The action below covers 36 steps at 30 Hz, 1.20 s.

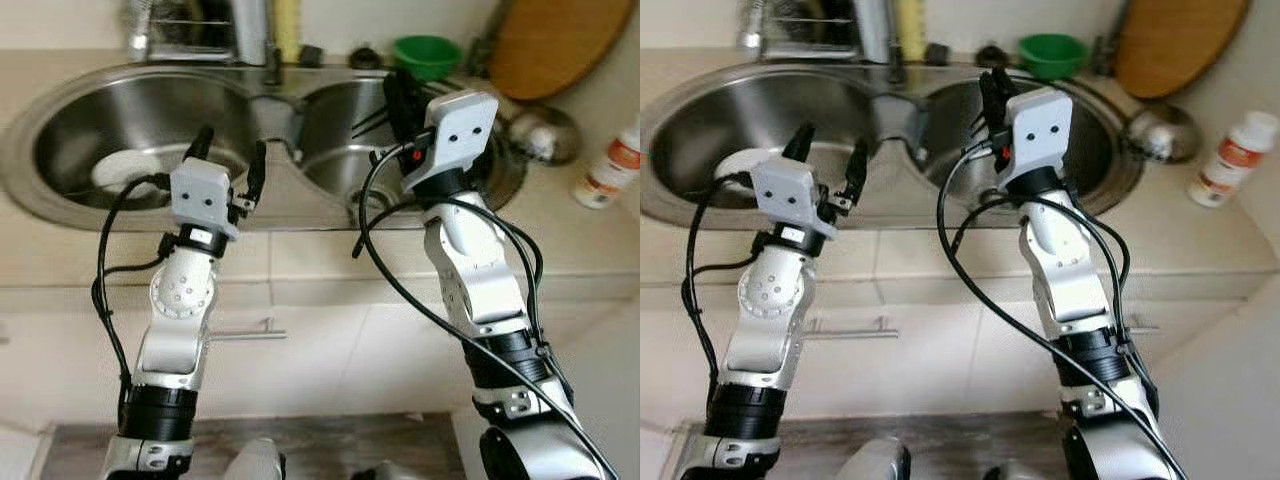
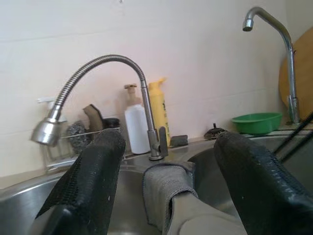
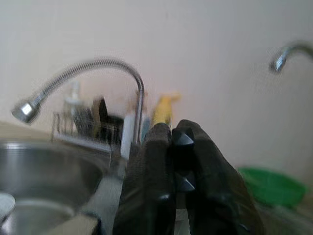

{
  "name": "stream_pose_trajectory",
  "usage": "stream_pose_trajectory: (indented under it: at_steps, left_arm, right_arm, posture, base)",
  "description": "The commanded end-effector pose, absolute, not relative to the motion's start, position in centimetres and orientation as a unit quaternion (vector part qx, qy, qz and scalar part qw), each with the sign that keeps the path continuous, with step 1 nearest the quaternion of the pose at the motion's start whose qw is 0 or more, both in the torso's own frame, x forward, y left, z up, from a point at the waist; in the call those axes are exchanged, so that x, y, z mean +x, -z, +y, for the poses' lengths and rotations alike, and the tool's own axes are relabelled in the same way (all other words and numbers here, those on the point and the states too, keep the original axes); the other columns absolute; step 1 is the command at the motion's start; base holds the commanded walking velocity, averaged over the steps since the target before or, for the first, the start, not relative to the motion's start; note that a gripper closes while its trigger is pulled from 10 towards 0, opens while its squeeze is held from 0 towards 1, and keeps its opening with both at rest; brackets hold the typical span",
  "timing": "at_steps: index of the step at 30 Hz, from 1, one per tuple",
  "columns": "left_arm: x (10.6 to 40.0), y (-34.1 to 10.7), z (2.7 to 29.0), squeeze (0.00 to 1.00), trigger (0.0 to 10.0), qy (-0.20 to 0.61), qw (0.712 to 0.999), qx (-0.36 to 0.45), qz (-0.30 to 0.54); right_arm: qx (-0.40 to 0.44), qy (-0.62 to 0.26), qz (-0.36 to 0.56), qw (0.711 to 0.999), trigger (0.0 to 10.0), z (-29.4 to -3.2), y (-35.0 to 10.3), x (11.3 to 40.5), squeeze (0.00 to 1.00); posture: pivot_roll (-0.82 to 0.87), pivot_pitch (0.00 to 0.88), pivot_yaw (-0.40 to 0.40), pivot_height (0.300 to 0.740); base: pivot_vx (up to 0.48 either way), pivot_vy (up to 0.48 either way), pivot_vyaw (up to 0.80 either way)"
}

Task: Kitchen organization

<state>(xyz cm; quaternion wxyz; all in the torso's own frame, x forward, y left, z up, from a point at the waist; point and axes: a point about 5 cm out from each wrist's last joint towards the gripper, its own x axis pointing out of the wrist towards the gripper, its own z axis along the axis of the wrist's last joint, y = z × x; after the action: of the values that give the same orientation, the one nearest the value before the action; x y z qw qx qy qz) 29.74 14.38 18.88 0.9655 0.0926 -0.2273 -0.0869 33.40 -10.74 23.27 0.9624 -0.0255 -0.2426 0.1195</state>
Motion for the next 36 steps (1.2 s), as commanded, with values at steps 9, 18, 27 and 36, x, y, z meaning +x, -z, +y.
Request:
stream_pose_trajectory:
  at_steps: [9, 18, 27, 36]
  left_arm:
    - [29.9, -18.9, 14.1, 0.0, 10.0, 0.094, 0.964, 0.102, -0.227]
    - [30.0, -18.6, 14.3, 0.0, 10.0, 0.091, 0.967, 0.101, -0.217]
    - [30.1, -18.4, 14.2, 0.0, 10.0, 0.093, 0.968, 0.099, -0.211]
    - [30.2, -18.2, 14.1, 0.0, 10.0, 0.1, 0.97, 0.095, -0.201]
  right_arm:
    - [-0.027, -0.02, -0.116, 0.993, 10.0, -13.4, -20.7, 36.5, 0.17]
    - [0.052, -0.04, -0.11, 0.992, 10.0, -13.5, -20.2, 36.1, 1.0]
    - [0.099, -0.042, -0.161, 0.981, 10.0, -13.7, -22.0, 35.5, 1.0]
    - [0.123, -0.035, -0.232, 0.964, 10.0, -14.1, -23.5, 33.7, 0.18]
  posture:
    - [0.16, 0.0, -0.063, 0.74]
    - [0.15, 0.0, -0.062, 0.74]
    - [0.15, 0.0, -0.059, 0.74]
    - [0.15, 0.0, -0.058, 0.74]
  base:
    - [0.0, 0.0, 0.0]
    - [0.0, 0.0, 0.0]
    - [0.0, 0.0, 0.0]
    - [0.0, 0.183, 0.0]
